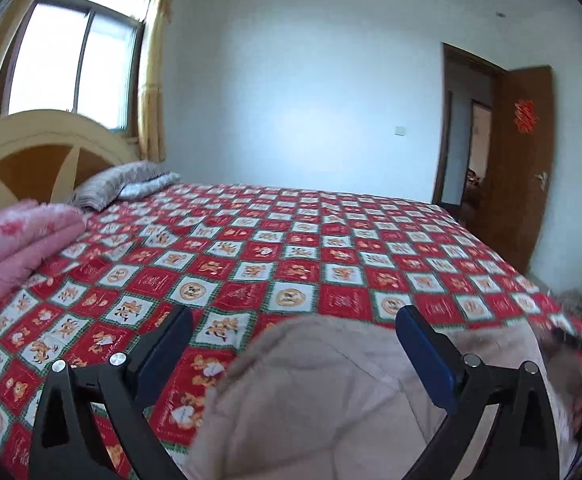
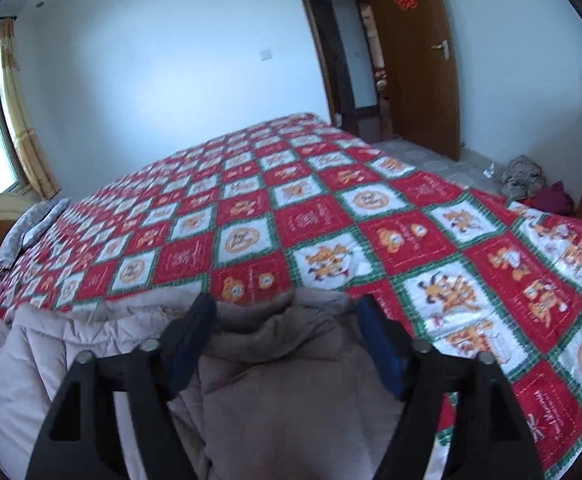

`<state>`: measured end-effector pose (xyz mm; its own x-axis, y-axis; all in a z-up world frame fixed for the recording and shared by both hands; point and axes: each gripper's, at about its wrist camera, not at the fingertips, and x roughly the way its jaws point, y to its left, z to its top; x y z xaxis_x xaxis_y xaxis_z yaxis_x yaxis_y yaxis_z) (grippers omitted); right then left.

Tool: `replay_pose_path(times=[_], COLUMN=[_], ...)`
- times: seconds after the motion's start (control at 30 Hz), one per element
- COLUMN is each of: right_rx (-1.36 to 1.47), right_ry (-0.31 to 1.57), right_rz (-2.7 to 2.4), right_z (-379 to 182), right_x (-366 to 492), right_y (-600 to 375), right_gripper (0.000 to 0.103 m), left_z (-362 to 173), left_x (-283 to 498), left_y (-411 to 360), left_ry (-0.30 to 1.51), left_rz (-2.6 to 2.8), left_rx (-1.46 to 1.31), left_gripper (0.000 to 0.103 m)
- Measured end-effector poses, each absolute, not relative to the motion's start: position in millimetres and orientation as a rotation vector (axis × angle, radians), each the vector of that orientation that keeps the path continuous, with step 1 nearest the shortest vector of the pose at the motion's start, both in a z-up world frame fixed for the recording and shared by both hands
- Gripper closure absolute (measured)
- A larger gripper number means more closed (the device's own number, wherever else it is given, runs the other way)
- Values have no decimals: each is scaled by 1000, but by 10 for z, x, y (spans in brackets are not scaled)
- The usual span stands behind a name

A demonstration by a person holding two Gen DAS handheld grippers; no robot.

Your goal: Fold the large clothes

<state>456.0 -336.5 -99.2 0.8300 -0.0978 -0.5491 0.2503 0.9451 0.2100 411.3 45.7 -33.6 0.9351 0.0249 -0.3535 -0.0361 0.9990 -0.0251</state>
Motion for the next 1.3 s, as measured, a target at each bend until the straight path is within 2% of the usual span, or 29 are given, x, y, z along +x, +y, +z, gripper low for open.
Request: replay_pose_path(times=[0.1,0.23,0.37,0.63,0.77,0.97,1.13,1.2,1.3], right_rx=[247,199,-9,-4,9,-51,-82,-78,-80], right_ry=[501,439,512,617,680,722,736,734,736], right_rz=[-213,-62,7,-101,-129,-196,-230,-233,-228], right_z=[-767,-715,-1025,-1215,-1340,-1318,-1315,-1336,-1398], right_x=[4328,3950,4118,4703,4857,4974,5070,5100,5156], right_y=[-3239,-2696,-2103,-2312,-2390,-2323,-2305,-2309,-2303], right_gripper=[25,9,11,11,11,11,11,11,10], left_z=[-558,-786,-873,-1364,-1184,-807,-1128,-1403,-1485], left_x=[3831,3778,4180,4861,4868,4861,5208,5381,5424], left_y=[148,-123,-120,217,106,-220,-355,-269,-171], left_ry=[329,287,356,681,669,539,619,715,741], left_rz=[72,182,280,350,318,232,272,273,259], left_rx=[62,149,149,-4,20,79,148,118,59], left_gripper=[2,2,2,2,2,2,2,1,1])
